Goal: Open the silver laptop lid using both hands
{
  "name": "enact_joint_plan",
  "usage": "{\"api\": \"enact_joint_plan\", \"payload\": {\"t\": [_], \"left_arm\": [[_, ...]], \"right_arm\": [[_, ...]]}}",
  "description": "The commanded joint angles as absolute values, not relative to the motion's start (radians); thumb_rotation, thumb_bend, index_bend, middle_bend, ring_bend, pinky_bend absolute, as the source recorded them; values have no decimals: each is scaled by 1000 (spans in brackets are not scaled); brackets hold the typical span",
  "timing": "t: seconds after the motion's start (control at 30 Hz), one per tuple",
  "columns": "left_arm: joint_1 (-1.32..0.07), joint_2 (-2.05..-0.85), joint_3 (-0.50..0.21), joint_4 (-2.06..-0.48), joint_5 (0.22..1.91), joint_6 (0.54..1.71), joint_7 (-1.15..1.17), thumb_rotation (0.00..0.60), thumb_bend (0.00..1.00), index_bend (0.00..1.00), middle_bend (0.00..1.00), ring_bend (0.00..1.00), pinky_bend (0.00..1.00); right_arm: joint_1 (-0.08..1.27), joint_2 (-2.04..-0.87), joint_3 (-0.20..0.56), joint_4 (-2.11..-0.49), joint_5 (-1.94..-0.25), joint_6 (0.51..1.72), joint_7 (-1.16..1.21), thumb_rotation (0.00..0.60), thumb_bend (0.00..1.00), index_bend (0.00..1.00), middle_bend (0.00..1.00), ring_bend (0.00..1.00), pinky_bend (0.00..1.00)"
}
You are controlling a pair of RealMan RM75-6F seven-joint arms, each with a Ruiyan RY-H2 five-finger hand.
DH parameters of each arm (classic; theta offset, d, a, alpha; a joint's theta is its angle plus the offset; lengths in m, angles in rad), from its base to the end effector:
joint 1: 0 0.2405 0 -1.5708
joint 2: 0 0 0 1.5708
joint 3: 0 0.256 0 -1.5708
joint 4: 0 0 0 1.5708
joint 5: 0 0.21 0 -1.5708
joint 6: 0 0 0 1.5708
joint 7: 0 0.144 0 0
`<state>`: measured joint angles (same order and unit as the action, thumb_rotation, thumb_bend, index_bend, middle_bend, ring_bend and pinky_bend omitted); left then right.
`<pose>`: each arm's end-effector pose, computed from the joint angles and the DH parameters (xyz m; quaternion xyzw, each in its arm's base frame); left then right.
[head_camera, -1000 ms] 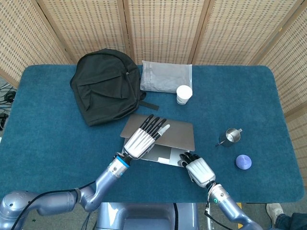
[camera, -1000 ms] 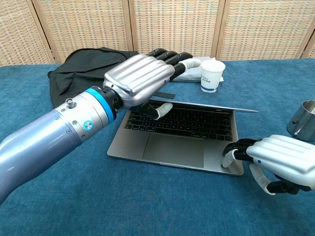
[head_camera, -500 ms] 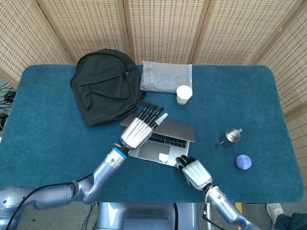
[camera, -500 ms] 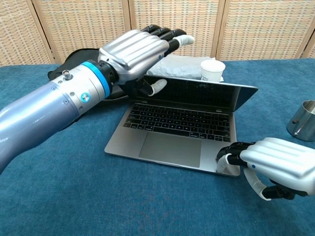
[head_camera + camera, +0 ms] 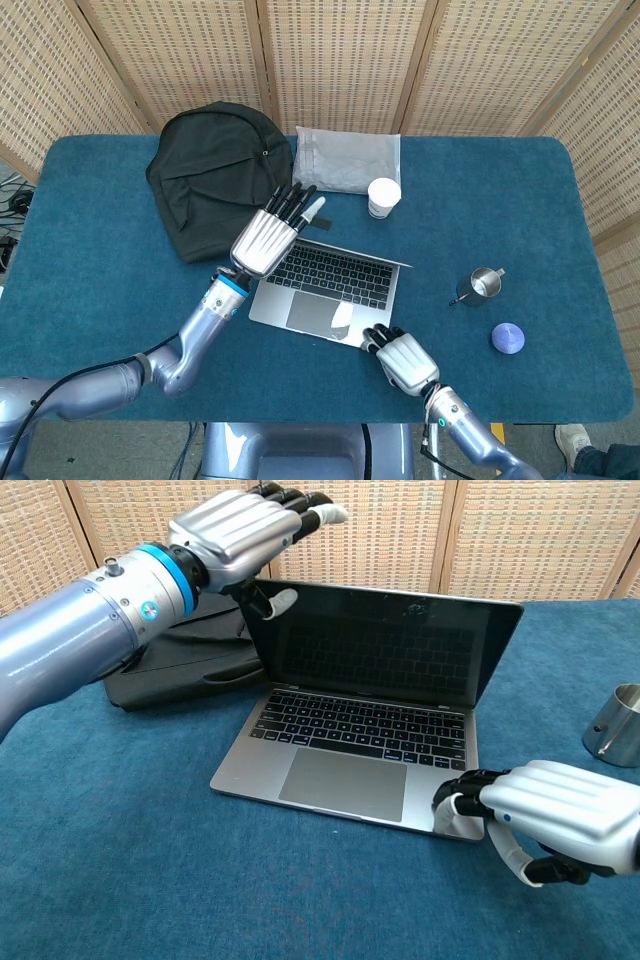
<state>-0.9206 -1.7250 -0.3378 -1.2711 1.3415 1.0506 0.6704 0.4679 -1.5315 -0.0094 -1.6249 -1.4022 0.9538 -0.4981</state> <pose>-0.0398 0.3847 -0.0189 -0.7566 -0.0959 -0.4279 0.4850 -0.1911 -0.2232 -0.0441 0.8241 -0.3390 0.2919 0.3475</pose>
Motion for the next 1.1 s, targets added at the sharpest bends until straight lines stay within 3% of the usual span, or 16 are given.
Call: {"api": "enact_joint_plan", "payload": {"t": [0.03, 1.1], "left_arm": [[-928, -1718, -338, -1255, 1336, 1048, 668, 600, 461, 0, 0, 0, 0], [-1052, -1770, -399, -1061, 1200, 1035, 659, 600, 440, 0, 0, 0, 0]], "right_arm": [[470, -1534, -12, -1621, -1403, 954, -498, 600, 953, 251, 141, 115, 247], [491, -1518, -27, -1623, -1414, 973, -451, 600, 954, 251, 141, 114, 247]]}}
